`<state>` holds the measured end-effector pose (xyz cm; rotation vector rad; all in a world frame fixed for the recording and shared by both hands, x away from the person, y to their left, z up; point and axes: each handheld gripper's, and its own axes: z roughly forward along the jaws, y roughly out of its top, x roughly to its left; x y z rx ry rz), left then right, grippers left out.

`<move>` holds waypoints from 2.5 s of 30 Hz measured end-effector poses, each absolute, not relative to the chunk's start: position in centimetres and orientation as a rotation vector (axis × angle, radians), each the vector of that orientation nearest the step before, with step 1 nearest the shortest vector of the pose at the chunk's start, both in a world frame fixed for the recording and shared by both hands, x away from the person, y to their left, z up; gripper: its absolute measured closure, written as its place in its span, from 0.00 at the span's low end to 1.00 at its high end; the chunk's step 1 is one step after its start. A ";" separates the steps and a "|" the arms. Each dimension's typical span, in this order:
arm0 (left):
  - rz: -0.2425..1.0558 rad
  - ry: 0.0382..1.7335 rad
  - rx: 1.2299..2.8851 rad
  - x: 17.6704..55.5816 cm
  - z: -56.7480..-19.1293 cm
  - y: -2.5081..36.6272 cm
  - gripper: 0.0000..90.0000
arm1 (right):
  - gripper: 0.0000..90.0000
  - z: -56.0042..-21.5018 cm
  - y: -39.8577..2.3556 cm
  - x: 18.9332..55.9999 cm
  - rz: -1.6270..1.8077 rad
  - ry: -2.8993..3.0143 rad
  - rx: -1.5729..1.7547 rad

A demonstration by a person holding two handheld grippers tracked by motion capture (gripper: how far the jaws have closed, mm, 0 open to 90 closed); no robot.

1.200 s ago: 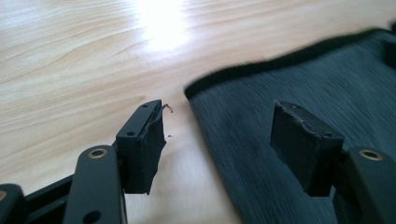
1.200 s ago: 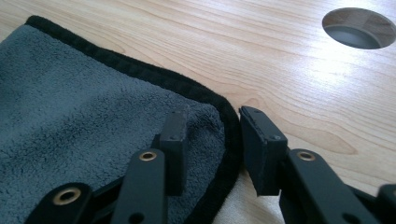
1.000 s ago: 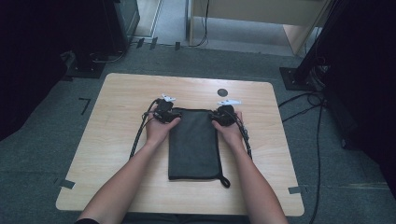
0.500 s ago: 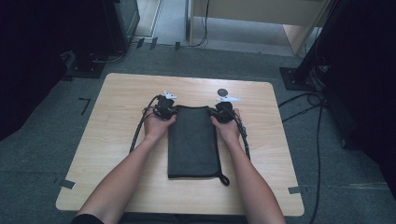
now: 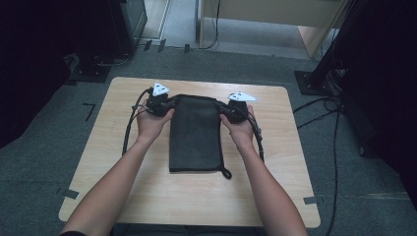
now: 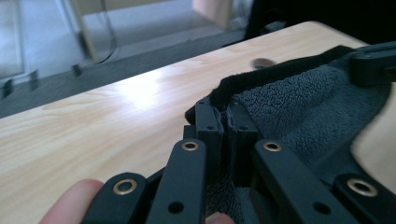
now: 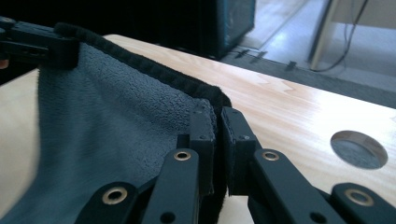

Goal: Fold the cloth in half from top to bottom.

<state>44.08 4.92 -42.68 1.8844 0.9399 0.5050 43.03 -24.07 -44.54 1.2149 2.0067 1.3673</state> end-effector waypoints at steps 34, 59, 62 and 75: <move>0.300 0.945 1.891 29.1 -49.3 7.7 0.59 | 0.67 -48.1 -26.0 28.8 1.441 2.196 1.225; 0.231 0.893 1.877 28.2 -49.1 10.6 0.62 | 0.79 -49.1 -27.5 27.8 1.325 2.374 1.118; 0.258 0.913 1.922 28.2 -49.5 9.8 0.62 | 0.75 -49.1 -27.4 28.1 1.330 2.294 1.233; 0.282 0.793 1.987 27.2 -49.7 8.4 0.61 | 0.67 -50.6 -25.7 29.9 1.296 2.143 1.567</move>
